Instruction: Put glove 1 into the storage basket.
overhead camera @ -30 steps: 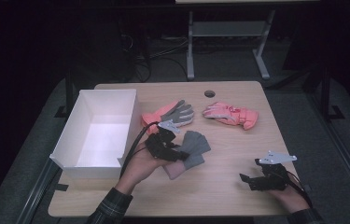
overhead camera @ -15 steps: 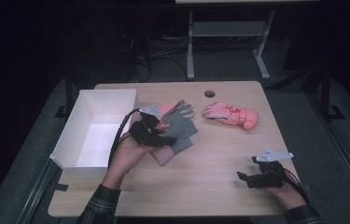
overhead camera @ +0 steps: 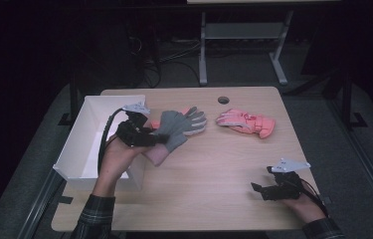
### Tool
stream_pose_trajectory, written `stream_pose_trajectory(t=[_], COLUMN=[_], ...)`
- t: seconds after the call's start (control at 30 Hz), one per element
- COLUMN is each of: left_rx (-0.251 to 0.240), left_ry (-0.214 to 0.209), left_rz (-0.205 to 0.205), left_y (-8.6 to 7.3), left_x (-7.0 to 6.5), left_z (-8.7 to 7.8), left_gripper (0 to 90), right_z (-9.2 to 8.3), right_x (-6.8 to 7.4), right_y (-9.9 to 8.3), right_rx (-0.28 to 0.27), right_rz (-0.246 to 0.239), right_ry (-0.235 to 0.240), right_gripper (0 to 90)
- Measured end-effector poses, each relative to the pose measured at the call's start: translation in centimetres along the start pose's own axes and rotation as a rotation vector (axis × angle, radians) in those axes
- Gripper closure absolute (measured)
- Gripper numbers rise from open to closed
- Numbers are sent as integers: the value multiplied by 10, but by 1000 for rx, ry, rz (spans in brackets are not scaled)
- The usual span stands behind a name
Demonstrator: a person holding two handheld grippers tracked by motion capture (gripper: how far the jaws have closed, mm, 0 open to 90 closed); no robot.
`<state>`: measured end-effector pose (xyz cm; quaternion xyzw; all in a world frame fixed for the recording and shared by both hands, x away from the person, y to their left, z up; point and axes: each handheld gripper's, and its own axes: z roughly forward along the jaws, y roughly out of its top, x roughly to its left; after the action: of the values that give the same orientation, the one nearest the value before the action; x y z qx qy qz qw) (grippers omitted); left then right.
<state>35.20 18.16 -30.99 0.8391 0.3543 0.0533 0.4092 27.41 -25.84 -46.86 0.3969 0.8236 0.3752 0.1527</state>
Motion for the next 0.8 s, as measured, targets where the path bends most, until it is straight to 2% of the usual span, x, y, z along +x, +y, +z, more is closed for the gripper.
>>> stream_pose_trajectory(t=[0.1,0.2,0.23,0.3,0.37,0.43,0.5,0.53,0.6,0.67,0.7,0.8], left_rx=[-36,-49,-60,-68,-94,-97,-118,-118,-130,-130,-126,-126], left_ry=[34,53,75,83,106,113,135,135,178,186,212,235], left_rz=[-15,-25,-38,-44,-71,-75,-101,-101,-126,-133,-144,-163], left_y=[-1,-3,-6,-7,-12,-13,-19,-19,-25,-27,-31,-36], left_x=[9,14,20,23,31,33,41,41,49,51,58,65], left_z=[-15,-23,-30,-34,-45,-49,-57,-57,-65,-66,-69,-72], left_gripper=[648,648,648,648,648,648,648,648,648,648,649,648], right_z=[0,0,0,0,0,1,1,1,1,1,1,1], right_x=[0,0,0,0,1,1,1,1,1,1,1,1], right_y=[0,0,0,0,0,0,0,0,0,0,0,-1], right_rx=[-1,-3,-4,-3,0,1,1,1,1,1,1,1], right_rz=[-2,-5,-5,-6,-5,-5,-6,-7,-8,-9,-9,-9], right_ry=[2,3,3,3,3,3,2,2,3,3,3,3], right_gripper=[132,132,132,132,132,132,132,133,133,133,133,133])
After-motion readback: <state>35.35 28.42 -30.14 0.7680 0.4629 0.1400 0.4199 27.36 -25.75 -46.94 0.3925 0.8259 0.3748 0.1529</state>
